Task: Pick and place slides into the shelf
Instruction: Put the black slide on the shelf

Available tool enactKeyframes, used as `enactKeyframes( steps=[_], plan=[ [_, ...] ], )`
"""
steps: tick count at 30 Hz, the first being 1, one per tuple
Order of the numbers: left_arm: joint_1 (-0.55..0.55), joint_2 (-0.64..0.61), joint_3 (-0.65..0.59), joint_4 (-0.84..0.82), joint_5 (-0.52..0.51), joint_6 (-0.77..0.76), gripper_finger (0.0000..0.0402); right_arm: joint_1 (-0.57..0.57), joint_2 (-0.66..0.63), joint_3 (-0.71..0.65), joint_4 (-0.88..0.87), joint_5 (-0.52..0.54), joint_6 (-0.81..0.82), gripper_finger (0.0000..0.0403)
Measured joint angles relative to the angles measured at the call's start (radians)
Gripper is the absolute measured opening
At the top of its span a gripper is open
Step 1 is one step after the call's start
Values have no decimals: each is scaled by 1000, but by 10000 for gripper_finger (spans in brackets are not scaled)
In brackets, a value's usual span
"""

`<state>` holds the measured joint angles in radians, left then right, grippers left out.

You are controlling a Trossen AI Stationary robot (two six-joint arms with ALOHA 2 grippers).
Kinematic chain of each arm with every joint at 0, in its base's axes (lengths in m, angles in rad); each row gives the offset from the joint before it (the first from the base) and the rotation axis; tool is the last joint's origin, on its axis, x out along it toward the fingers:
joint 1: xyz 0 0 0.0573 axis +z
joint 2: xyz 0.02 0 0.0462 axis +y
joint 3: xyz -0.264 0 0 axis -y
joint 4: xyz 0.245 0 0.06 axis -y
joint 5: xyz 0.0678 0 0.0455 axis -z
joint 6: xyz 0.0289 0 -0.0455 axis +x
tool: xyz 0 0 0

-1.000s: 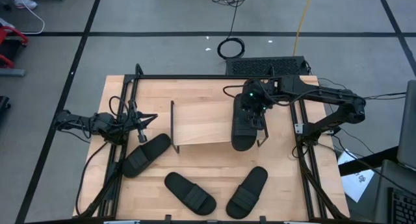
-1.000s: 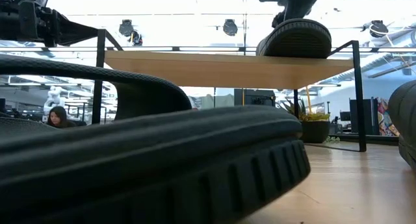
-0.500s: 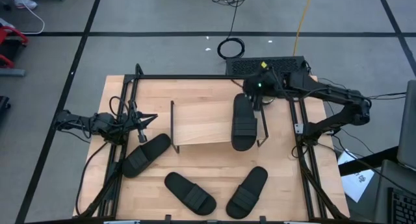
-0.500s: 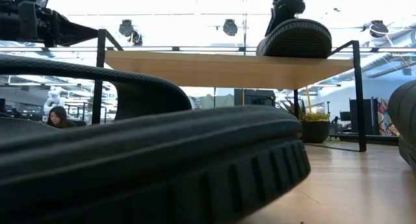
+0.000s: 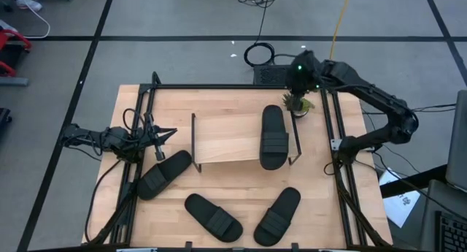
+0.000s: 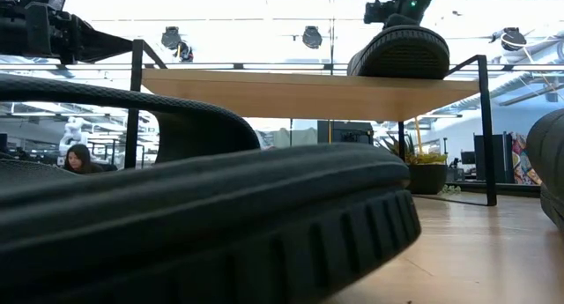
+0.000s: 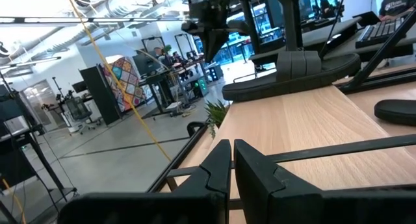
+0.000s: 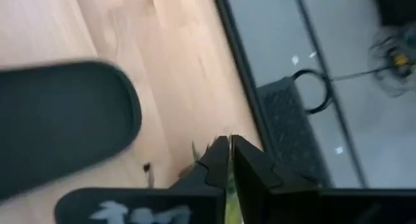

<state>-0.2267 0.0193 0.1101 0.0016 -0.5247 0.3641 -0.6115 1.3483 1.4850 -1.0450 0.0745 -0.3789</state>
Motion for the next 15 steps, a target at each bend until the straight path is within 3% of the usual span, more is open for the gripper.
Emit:
enactKeyframes(
  steps=[9,15],
  plan=[
    [0,0,0,-1,0,-1,26,-62,0,-151,21,-48,-49,1],
    [0,0,0,-3,0,-6,26,-62,1,-169,55,-52,-61,0]
  ],
)
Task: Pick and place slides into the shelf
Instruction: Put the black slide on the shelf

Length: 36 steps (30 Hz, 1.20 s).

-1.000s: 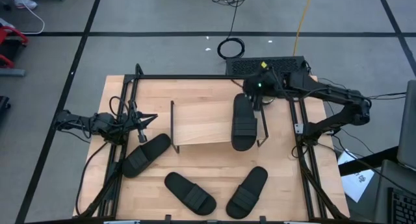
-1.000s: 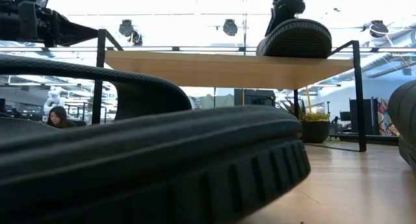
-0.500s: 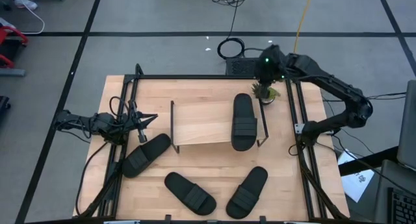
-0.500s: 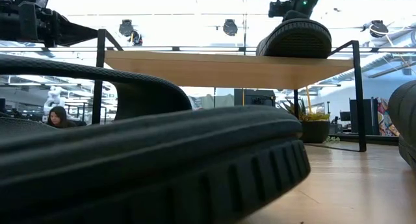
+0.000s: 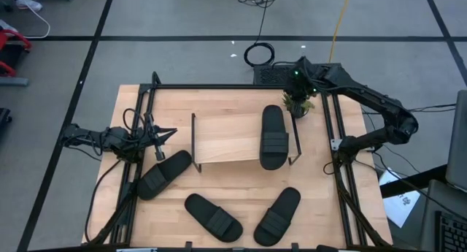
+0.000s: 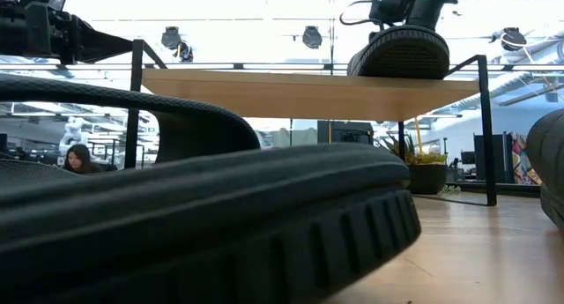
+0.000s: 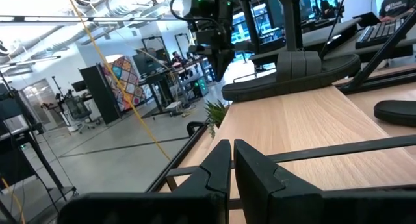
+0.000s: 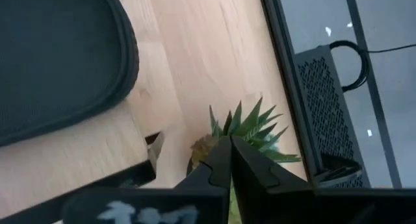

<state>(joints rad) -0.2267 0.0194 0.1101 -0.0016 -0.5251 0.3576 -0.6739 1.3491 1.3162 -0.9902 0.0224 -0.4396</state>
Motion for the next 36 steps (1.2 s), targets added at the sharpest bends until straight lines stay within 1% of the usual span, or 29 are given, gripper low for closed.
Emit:
enactKeyframes(
  steps=[5,10,15,20,27,31,36],
  plan=[
    [0,0,0,-4,0,0,26,0,12,-1,-2,-6,-15,0],
    [0,0,0,-4,0,0,26,1,36,-1,-30,-75,-19,0],
    [0,0,0,-4,0,-1,26,1,45,-1,-34,-51,-18,0],
    [0,0,0,-4,0,-4,26,1,45,-1,-72,-79,-13,0],
    [0,0,0,-4,0,-5,26,25,45,-1,-84,-83,-15,0],
    [0,0,0,-4,0,-5,26,38,45,-1,-88,-138,-23,0],
    [0,0,0,-5,0,-5,26,48,45,-1,-98,-156,-13,0]
  ],
)
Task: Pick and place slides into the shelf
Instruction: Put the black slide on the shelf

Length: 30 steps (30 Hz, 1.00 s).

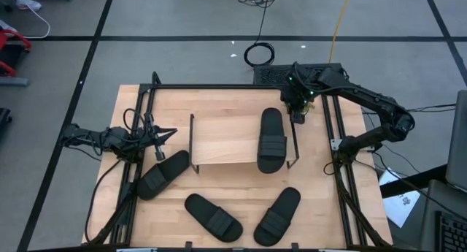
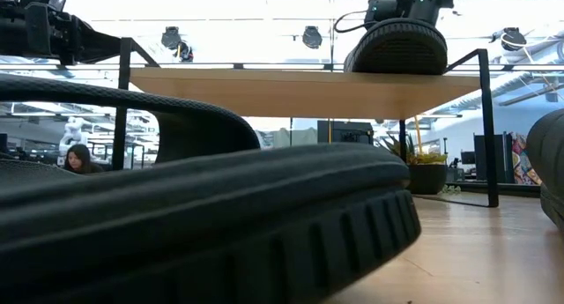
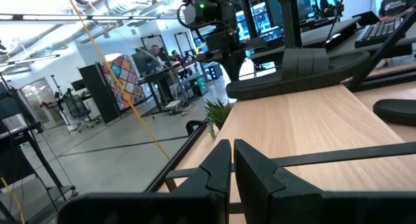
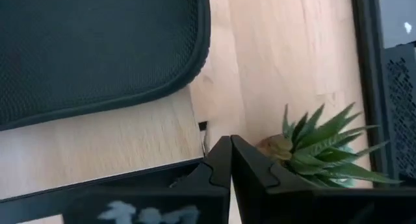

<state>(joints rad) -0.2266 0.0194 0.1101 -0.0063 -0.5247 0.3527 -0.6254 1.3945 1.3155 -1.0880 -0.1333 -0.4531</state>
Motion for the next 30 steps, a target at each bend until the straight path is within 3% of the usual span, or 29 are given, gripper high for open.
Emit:
enactKeyframes(
  steps=[7,25,28,30],
  plan=[
    [0,0,0,-1,0,0,26,0,0,0,15,51,25,0],
    [0,0,0,-2,0,-1,26,12,-4,0,-41,29,57,0],
    [0,0,0,-2,0,-1,26,27,-13,0,-28,71,70,0],
    [0,0,0,-2,0,-1,26,38,-27,0,13,155,92,0]
  ],
)
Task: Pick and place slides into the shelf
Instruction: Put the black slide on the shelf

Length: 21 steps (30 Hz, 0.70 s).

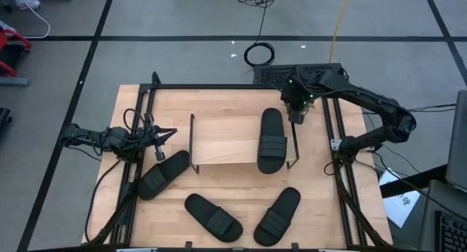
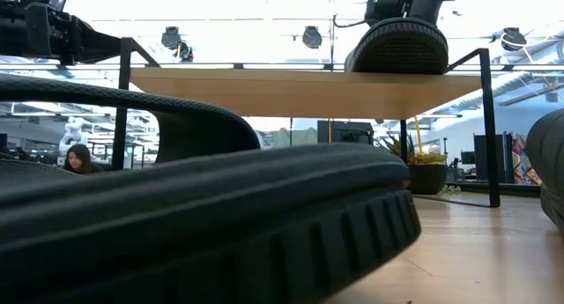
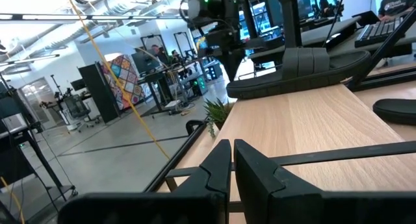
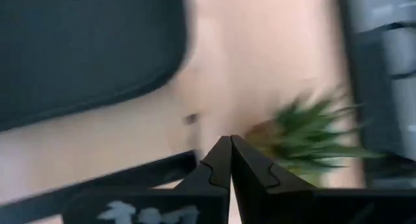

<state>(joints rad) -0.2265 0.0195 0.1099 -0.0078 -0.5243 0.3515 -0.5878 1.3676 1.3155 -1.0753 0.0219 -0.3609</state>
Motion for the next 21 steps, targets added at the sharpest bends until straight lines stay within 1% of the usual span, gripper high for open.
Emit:
enactKeyframes(
  steps=[2,4,10,12,14,16,21],
  plan=[
    [0,0,0,1,0,0,26,3,-24,0,32,80,7,0],
    [0,0,0,1,0,0,26,1,-62,0,60,110,6,0],
    [0,0,0,2,0,0,26,1,-215,11,90,106,1,0],
    [0,0,0,2,0,0,26,0,-279,16,94,77,10,0],
    [0,0,0,2,0,2,26,0,-342,16,90,-5,13,0],
    [0,0,0,2,0,6,26,1,-401,16,90,-135,14,0],
    [0,0,0,2,-1,7,26,1,-533,-14,113,-581,-29,0]
  ],
)
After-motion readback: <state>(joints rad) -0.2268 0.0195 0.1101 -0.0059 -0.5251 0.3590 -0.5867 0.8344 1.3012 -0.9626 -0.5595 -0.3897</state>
